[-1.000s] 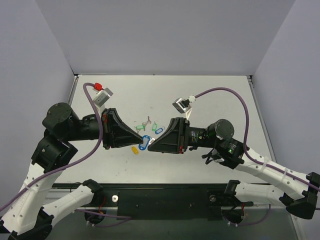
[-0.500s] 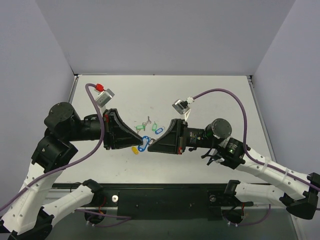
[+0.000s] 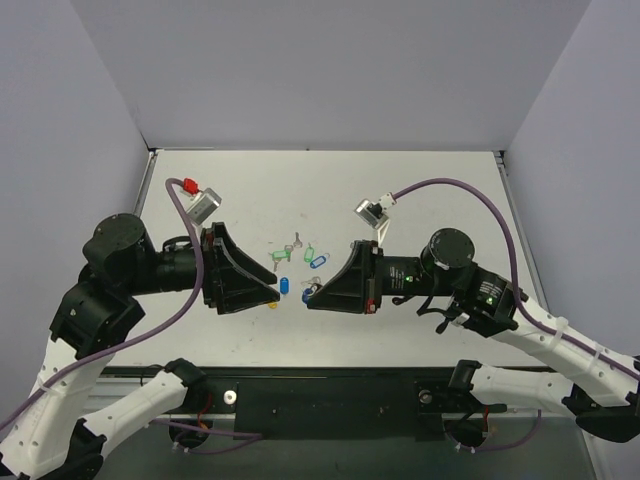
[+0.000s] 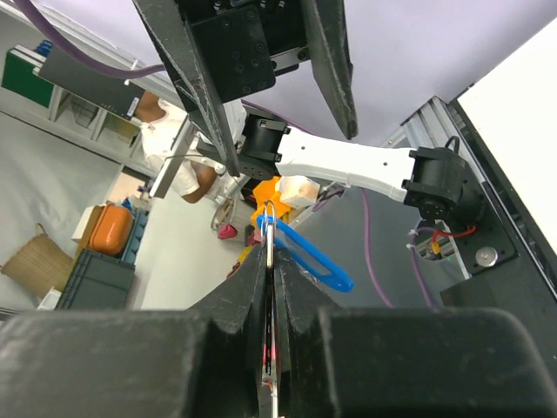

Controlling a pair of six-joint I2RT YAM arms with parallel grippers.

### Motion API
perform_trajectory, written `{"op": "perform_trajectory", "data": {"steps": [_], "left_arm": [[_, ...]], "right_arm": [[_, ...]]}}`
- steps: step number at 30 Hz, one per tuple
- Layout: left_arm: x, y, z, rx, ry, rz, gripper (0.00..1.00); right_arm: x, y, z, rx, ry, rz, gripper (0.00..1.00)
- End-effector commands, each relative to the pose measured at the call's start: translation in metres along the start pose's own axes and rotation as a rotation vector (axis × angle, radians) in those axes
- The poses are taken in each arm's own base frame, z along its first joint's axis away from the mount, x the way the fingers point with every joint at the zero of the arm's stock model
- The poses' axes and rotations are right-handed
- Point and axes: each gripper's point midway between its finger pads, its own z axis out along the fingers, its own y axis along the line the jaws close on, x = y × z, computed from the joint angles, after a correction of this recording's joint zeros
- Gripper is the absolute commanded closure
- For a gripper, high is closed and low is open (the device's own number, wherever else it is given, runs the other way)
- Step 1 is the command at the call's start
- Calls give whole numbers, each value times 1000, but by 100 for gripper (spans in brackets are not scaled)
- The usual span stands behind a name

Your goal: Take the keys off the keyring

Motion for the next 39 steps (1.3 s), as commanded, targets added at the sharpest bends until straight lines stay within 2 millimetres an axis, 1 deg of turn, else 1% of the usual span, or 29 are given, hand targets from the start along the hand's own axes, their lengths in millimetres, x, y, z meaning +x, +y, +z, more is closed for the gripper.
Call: {"op": "perform_trajectory", "data": {"steps": [1, 2, 3, 4, 5, 6, 7, 8, 9, 10, 12, 16, 18, 19, 22, 29, 39], "left_arm": [[-3, -7, -6, 21, -36, 62, 34], [-1, -8, -5, 35, -26, 57, 35], [-3, -11, -5, 53, -36, 65, 36], [0, -12, -4, 71, -27, 61, 39], [-4, -15, -3, 89, -40, 68, 40], [0, -14, -2, 102, -33, 57, 40], [-3, -17, -1, 121, -43, 60, 40], [-1, -14, 1, 124, -39, 52, 40], [-3, -15, 3, 136, -48, 43, 40], [0, -11, 5, 142, -41, 30, 41], [-1, -13, 8, 179, -47, 28, 41], [1, -9, 12, 196, -40, -1, 41], [3, -4, 15, 186, -19, -17, 42], [4, -1, 17, 182, -11, -21, 44], [8, 0, 19, 191, 9, -27, 47], [18, 4, 22, 206, 63, -40, 48], [24, 3, 30, 226, 93, -51, 48]], "right_arm": [[4, 3, -10, 42, 55, -86, 100], [3, 7, -9, 33, 60, -120, 100], [10, 0, -12, 71, 95, -102, 100], [13, -5, -13, 89, 114, -105, 100], [13, -4, -13, 91, 119, -108, 100], [15, -6, -14, 96, 130, -115, 100], [15, -4, -15, 95, 133, -118, 100], [16, -7, -14, 106, 144, -120, 100], [17, -6, -15, 107, 149, -123, 100], [18, -8, -15, 115, 157, -125, 100], [20, -12, -13, 128, 176, -124, 100], [23, -17, -11, 140, 198, -121, 100], [23, -17, -10, 137, 201, -123, 100], [23, -16, -10, 136, 201, -123, 100], [25, -16, -8, 135, 210, -121, 100], [26, -15, -7, 132, 216, -120, 100], [27, -13, -3, 128, 225, -126, 100]]}}
